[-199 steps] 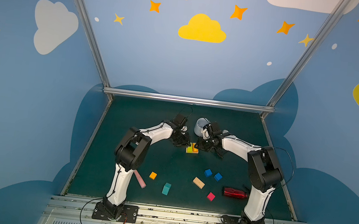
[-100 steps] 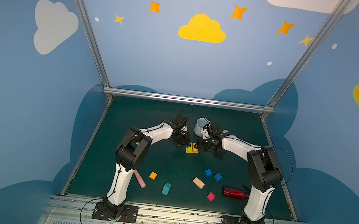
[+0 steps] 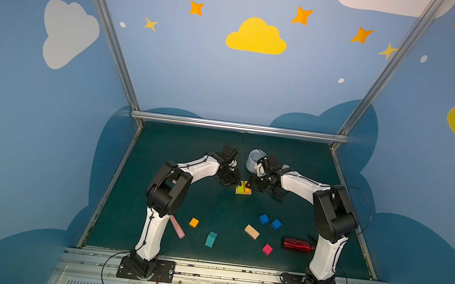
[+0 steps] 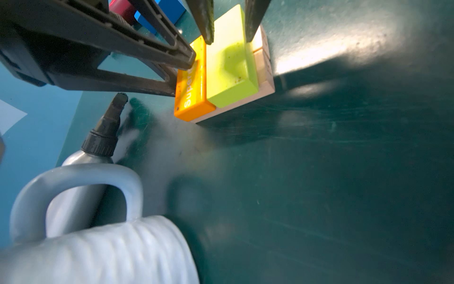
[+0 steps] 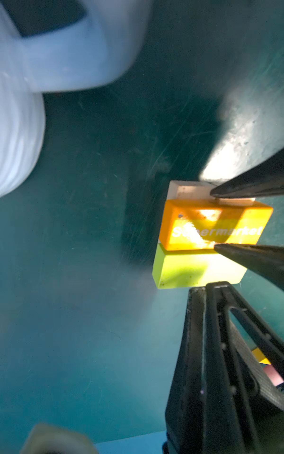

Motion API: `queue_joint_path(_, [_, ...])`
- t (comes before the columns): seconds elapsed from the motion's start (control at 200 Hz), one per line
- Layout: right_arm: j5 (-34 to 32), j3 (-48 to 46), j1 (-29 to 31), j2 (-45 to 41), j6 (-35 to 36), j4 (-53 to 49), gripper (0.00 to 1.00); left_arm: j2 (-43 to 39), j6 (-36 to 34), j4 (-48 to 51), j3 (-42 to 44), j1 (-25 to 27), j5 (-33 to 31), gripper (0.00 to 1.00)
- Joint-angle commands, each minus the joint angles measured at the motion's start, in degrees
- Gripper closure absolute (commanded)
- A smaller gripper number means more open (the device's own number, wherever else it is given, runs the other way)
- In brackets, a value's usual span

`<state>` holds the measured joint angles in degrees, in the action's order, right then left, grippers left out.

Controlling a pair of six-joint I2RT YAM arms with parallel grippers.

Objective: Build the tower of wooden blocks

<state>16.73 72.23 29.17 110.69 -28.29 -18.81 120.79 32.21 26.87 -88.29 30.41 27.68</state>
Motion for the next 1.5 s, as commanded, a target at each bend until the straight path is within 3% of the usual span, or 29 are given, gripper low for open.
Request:
queue_joint_path(0.0, [-0.37,1.89,-0.18,0.73,-0.01,-0.18,0.69,-0.05,-0.31,1.21,-0.95,0.08,-0.86,0.76])
queue_joint_path(1.497, [0.14,2.47,-0.20,1.45,-0.36,0.24,0.70,2.28,-0.04,1.08,-2.73,0.08,-0.27,0.77])
